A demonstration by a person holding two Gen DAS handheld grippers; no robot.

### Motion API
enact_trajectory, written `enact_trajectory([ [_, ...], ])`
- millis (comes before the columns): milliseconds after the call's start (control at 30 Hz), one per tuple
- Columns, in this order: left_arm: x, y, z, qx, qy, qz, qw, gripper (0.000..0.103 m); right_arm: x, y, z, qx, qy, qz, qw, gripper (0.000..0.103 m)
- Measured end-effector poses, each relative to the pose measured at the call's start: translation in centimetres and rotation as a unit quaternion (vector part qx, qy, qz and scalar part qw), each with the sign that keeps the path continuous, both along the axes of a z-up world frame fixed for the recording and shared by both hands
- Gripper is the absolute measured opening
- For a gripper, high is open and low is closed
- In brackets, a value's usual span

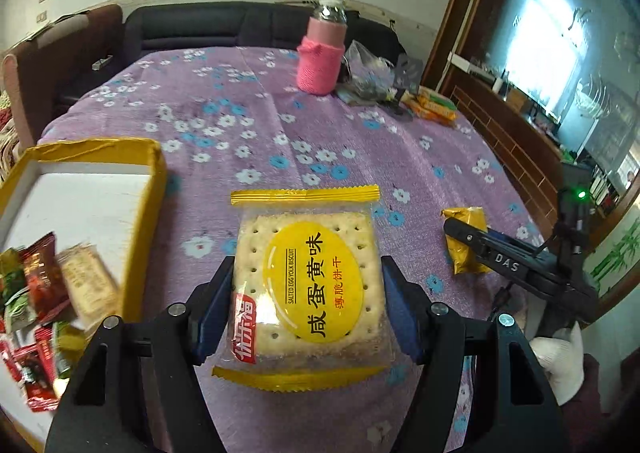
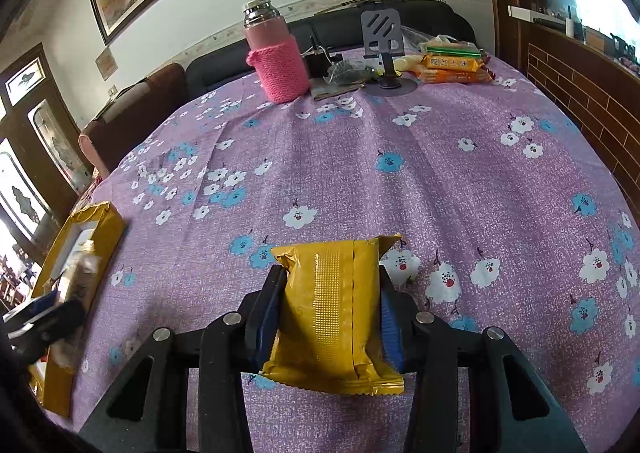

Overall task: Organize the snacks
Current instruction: 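Carry both cracker packs over the white tray and open both tools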

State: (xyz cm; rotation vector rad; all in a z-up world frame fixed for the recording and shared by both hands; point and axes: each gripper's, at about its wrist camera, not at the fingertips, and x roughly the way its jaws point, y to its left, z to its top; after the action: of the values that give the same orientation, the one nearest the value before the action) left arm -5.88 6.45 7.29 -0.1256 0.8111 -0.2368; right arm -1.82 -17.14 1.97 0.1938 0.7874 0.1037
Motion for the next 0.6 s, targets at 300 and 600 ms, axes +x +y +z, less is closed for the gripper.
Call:
enact_trajectory([
  [300, -3.4, 7.2, 2.2, -0.016, -0.027, 0.055, 0.998, 0.069, -1.0, 2.0, 0.6, -0.041, -0.03, 0.012, 0.999, 0.044],
  [600, -5.8, 15.3, 3.0, -0.016, -0.035, 0.121, 0.9919, 0.069, -2.7, 6.8, 3.3, -0.01, -0.031, 0.062, 0.998, 0.044],
])
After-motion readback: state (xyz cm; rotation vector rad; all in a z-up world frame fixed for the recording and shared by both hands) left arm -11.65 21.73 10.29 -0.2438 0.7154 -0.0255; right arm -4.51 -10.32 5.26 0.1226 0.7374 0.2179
